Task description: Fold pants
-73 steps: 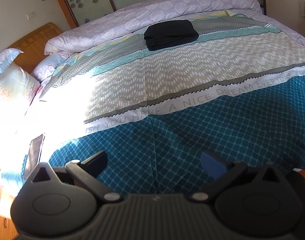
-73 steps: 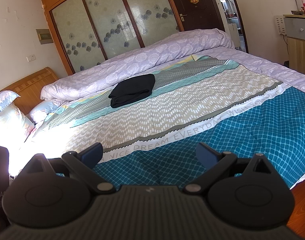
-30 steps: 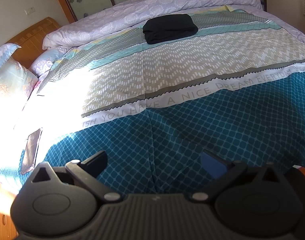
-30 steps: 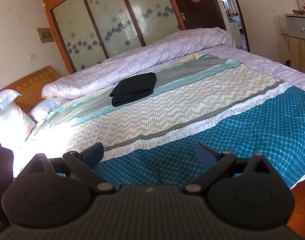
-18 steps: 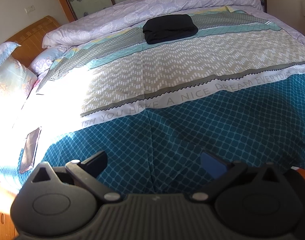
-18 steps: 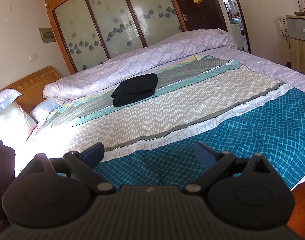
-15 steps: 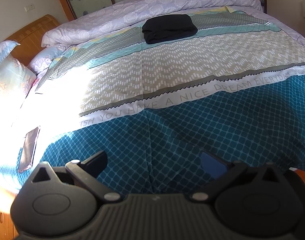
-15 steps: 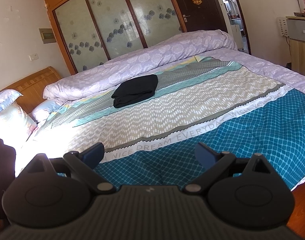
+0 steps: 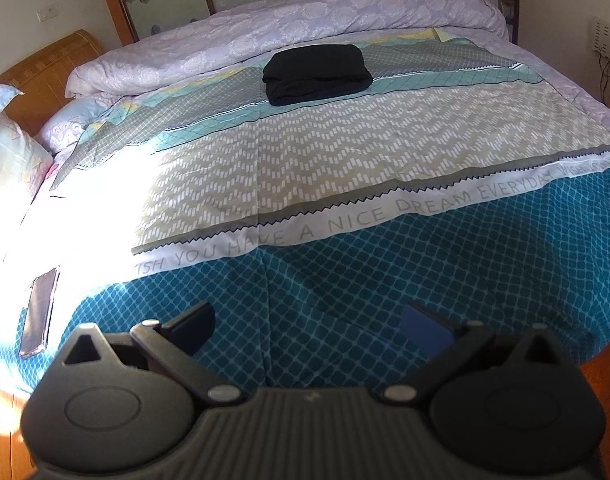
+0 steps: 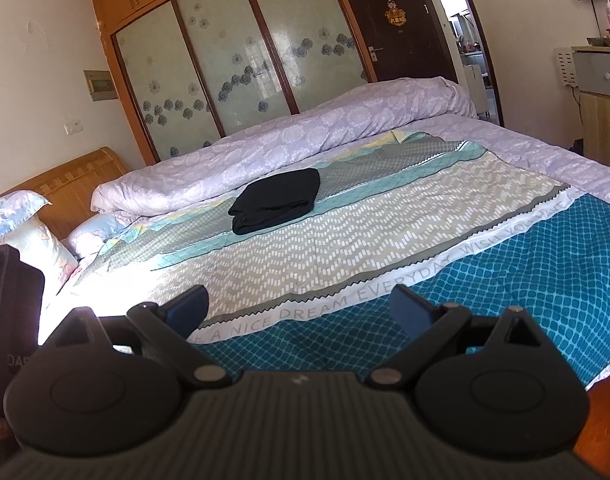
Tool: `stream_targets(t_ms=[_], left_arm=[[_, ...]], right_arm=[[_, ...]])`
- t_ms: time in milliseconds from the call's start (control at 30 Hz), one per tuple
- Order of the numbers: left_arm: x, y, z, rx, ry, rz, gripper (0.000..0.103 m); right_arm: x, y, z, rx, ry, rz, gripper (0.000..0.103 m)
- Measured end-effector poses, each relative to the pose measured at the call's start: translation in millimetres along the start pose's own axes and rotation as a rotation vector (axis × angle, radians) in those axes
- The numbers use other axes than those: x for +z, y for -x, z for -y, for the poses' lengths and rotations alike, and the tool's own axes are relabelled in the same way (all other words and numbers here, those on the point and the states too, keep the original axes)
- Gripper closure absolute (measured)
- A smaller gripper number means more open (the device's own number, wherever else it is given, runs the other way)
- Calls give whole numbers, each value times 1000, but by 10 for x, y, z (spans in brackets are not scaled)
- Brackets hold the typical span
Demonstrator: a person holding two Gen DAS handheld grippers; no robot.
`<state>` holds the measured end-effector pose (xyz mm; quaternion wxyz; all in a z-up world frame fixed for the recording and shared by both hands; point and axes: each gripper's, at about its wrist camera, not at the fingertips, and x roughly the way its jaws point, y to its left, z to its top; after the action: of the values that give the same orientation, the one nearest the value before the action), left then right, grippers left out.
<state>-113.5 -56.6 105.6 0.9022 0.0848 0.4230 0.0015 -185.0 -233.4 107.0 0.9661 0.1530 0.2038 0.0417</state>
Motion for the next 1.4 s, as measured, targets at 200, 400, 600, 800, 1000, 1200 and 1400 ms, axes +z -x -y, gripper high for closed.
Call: stream_targets(t_ms=[200, 400, 600, 800, 1000, 1200, 1400], left_arm=[[245, 46, 15, -1, 19, 32, 0], [524, 107, 39, -13, 41, 62, 0], [608, 202, -13, -4, 91, 90, 0], [513, 144, -59, -17, 144, 50, 0], [476, 101, -118, -6, 158, 35, 0], [461, 77, -163, 1, 162, 31, 0], [458, 33, -204, 6, 173, 19, 0]], right_arm=[[76, 27, 70, -15, -17, 25, 4], [254, -23, 76, 10, -39, 43, 4], [428, -66, -14, 52, -45, 115, 4], [279, -136, -24, 56, -17, 67, 4], [274, -130, -26, 55, -23, 65, 4], [259, -135, -63, 47, -15, 61, 4], [245, -165, -47, 37, -19, 50, 4]])
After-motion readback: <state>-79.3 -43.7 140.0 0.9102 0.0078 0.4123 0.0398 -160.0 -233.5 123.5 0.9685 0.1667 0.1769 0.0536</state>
